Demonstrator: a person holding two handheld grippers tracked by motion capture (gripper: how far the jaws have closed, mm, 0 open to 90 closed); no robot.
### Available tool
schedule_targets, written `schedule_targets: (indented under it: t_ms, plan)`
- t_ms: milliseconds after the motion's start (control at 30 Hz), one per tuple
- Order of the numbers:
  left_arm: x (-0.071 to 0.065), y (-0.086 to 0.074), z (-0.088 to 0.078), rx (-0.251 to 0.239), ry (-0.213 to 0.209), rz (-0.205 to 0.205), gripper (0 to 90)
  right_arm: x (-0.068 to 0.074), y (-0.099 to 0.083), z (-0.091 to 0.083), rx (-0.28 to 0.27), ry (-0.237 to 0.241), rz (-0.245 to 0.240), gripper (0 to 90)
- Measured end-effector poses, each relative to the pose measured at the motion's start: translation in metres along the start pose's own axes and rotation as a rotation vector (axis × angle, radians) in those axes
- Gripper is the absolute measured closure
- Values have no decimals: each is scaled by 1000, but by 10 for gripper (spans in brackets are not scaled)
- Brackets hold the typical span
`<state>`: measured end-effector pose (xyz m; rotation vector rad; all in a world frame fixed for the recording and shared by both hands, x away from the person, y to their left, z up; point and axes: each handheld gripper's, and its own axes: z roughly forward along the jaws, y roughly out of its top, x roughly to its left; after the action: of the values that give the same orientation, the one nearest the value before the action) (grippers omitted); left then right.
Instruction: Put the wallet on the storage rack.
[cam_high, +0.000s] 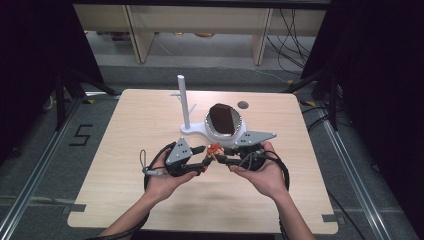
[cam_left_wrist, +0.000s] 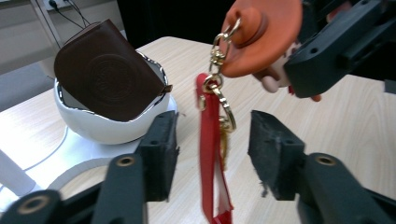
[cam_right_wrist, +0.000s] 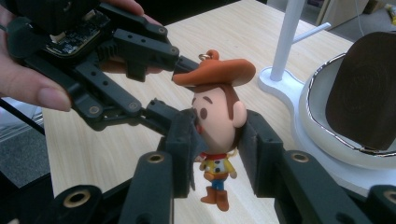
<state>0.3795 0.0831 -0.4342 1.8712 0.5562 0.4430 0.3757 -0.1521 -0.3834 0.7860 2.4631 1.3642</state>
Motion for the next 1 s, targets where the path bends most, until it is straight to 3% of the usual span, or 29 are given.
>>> schedule_targets:
  t_ms: [167, 267, 367, 533, 567, 633, 767, 867, 900, 933, 967, 1000]
  plan:
    - [-1, -3, -2, -4, -8, -12, 675, 2, -1, 0, 7, 1, 34, 677]
    - [0, -2, -4, 5, -10, -31, 723, 2, -1, 0, 7, 3, 29, 677]
    - [0, -2, -5, 4, -18, -47, 837, 1, -2, 0, 5, 2, 9, 677]
    - [1, 0, -9, 5, -6, -67, 852, -1, -3, 1, -17, 21, 5, 677]
    - [2, 1, -11, 0, 7, -65, 854, -1, -3, -1, -17, -8, 0, 677]
    - [3, 2, -14, -5, 27, -64, 854, 0, -3, -1, -17, -5, 6, 676]
    - [9, 10, -23, -23, 64, -40, 854, 2, -7, 0, 1, 10, 66, 675]
    - [9, 13, -26, -32, 86, -15, 854, 0, -9, 2, -4, 12, 49, 675]
    - [7, 16, -28, -37, 106, 4, 854, 2, -11, 5, -8, 25, 77, 674]
    - [7, 17, -29, -36, 118, 30, 855, 1, -11, 7, -9, 35, 68, 673]
    - [7, 17, -29, -36, 118, 30, 855, 2, -11, 7, -5, 37, 73, 673]
    - [5, 17, -30, -50, 139, 44, 855, 2, -10, 9, -24, 46, 50, 668]
